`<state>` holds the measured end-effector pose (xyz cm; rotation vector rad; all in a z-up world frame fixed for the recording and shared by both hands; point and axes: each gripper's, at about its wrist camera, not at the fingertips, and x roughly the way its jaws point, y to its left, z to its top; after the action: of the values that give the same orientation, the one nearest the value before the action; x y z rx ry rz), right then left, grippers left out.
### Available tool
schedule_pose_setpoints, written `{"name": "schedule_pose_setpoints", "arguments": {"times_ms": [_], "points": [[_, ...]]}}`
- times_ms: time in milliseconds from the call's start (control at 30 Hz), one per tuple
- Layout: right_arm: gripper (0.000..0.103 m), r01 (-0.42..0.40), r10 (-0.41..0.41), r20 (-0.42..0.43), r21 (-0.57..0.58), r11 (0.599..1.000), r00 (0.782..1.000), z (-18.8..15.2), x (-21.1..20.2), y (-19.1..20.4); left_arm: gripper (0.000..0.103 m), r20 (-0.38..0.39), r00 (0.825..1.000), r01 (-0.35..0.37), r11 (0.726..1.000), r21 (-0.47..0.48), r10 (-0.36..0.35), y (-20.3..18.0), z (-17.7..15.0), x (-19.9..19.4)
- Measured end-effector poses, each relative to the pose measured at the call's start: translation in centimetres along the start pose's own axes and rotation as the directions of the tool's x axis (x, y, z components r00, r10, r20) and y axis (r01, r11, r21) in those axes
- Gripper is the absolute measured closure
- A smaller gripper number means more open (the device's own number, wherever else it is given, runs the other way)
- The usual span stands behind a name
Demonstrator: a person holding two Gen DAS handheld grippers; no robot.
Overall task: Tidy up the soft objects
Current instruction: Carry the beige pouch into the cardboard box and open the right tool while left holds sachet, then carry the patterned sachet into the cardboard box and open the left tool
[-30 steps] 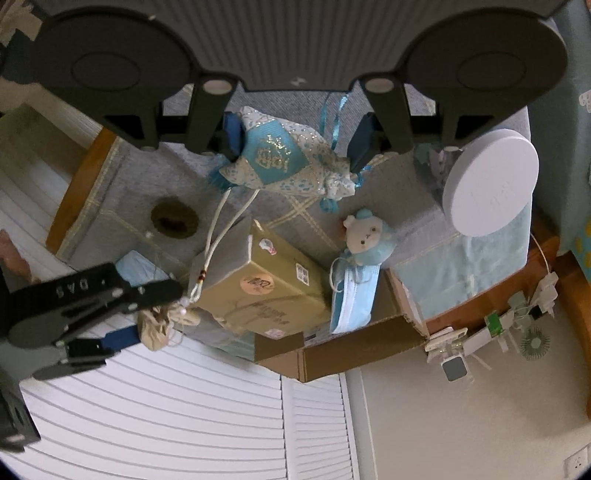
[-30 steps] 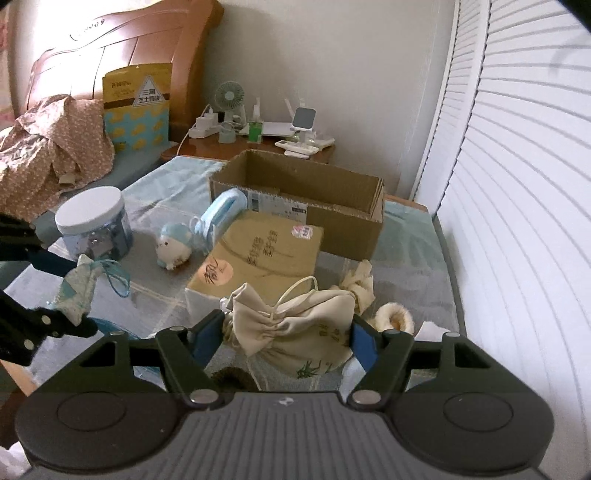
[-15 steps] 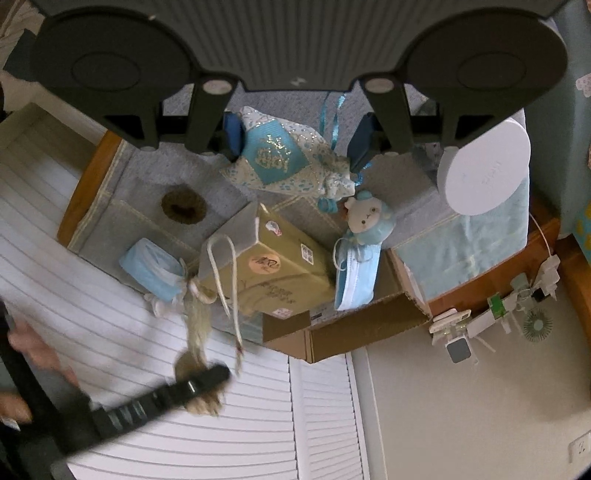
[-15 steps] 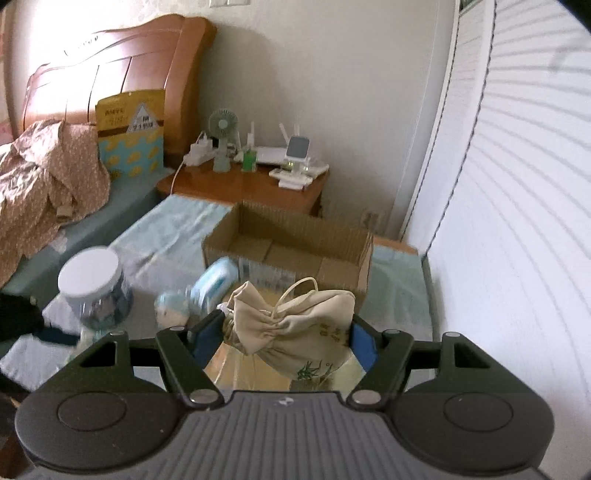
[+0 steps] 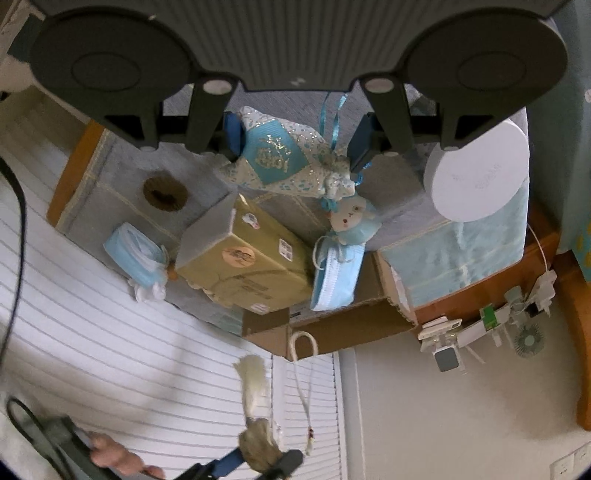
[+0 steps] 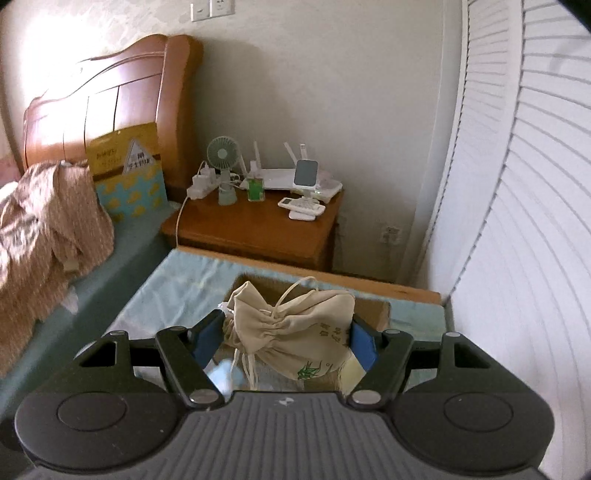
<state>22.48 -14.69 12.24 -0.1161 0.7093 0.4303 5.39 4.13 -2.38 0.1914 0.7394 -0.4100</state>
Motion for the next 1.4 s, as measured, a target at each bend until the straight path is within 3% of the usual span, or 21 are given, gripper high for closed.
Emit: {"name": "schedule_pose_setpoints", "arguments": {"times_ms": [300,467,567,633,667,833,1000,1200,1400], "points": [[0.028,0.001,0.002,-0.077,0.036,0.999,0.997,4.2,6.7,-0.8,0.046,-0.019,0.999,-0.027,0.999,-0.045,0.027,1.5,0.1,1.1],[0.028,0.060,-0.057,-0.191,0.013,0.998,0.980,3.7,11.0,-1.3,0.046,-0.028,0.999,-0.034,0.998,-0.057,0.033,2.0,0.1,1.6],[0.027,0.100,-0.098,-0.267,-0.007,0.995,0.959,3.0,13.6,-1.5,0.046,-0.033,0.999,-0.029,0.998,-0.061,0.027,2.1,0.2,2.0],[0.024,0.097,-0.095,-0.282,-0.009,0.995,0.955,2.5,15.0,-1.8,0.046,-0.037,0.999,-0.027,0.998,-0.059,0.025,2.1,0.3,2.3],[0.017,0.100,-0.098,-0.282,-0.010,0.995,0.954,2.2,15.5,-1.9,0.046,-0.040,0.999,-0.029,0.998,-0.057,0.027,2.0,0.4,2.4],[0.012,0.097,-0.091,-0.267,0.011,0.995,0.959,1.3,16.1,-2.5,0.046,-0.041,0.999,-0.030,0.998,-0.048,0.028,1.7,0.7,2.5],[0.000,0.097,-0.085,-0.196,0.052,0.994,0.977,0.3,13.7,-2.9,0.046,-0.044,0.999,-0.030,0.999,-0.035,0.028,1.5,1.1,2.5],[0.000,0.123,-0.117,-0.094,0.055,0.991,0.989,-2.5,9.7,-2.3,0.046,-0.032,0.999,-0.038,0.999,-0.020,0.038,1.1,1.9,1.8],[0.000,0.163,-0.164,0.009,0.035,0.986,0.986,-7.0,5.4,-0.9,0.046,-0.007,0.999,-0.052,0.999,0.008,0.052,0.9,3.9,0.9]]}}
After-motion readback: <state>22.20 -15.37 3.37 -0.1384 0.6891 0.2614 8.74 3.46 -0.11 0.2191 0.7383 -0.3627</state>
